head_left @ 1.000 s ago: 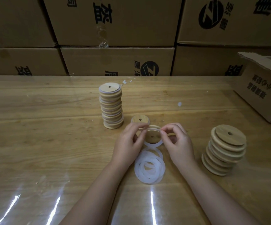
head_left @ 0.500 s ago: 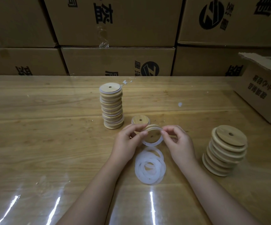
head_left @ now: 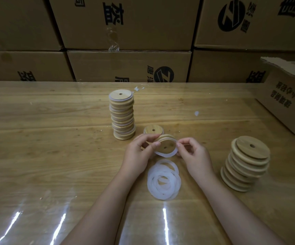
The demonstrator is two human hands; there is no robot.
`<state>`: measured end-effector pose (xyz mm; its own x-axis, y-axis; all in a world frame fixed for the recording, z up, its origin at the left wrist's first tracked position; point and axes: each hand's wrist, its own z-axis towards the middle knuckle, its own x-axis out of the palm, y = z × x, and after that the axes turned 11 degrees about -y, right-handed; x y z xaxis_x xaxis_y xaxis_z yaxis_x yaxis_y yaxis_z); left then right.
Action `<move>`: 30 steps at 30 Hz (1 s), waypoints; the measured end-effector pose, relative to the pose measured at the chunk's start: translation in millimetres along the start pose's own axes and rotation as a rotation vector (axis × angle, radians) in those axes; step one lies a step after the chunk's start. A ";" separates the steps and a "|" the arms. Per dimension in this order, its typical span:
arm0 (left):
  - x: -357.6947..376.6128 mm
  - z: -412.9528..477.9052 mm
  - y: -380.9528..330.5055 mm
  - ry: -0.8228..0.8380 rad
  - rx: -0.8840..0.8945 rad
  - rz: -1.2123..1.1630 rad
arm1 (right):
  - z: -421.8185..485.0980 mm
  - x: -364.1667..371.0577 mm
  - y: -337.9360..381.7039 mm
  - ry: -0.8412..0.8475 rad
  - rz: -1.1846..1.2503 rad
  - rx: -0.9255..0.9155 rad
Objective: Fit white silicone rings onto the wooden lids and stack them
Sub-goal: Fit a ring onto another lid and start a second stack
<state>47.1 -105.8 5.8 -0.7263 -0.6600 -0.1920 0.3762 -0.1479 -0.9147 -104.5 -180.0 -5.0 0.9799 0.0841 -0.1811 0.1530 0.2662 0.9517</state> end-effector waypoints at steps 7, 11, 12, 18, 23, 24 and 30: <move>0.0 -1.0 2.0 0.001 0.012 0.037 | -1.6 -0.5 1.1 0.043 -0.029 -0.016; 3.9 -4.2 1.2 -0.017 0.076 0.108 | -4.3 0.0 5.0 -0.040 -0.013 -0.150; 4.3 -4.8 0.8 -0.006 0.111 0.137 | -4.7 0.2 5.4 -0.060 -0.007 -0.200; 4.0 -6.3 3.0 0.016 0.264 0.359 | -4.6 0.9 4.8 -0.048 0.002 -0.341; 3.3 -4.4 2.8 -0.002 0.228 0.299 | -6.1 0.5 6.8 -0.038 0.052 -0.266; 3.1 -4.2 3.0 -0.003 0.209 0.269 | -6.6 0.7 7.4 -0.038 0.054 -0.259; 3.4 -3.8 3.9 -0.001 0.169 0.194 | -6.5 1.4 7.1 -0.044 0.053 -0.217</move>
<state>43.9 -105.9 0.2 -0.6305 -0.6887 -0.3580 0.5995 -0.1390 -0.7883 -102.9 -171.8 0.0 0.9912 0.0631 -0.1168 0.0745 0.4634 0.8830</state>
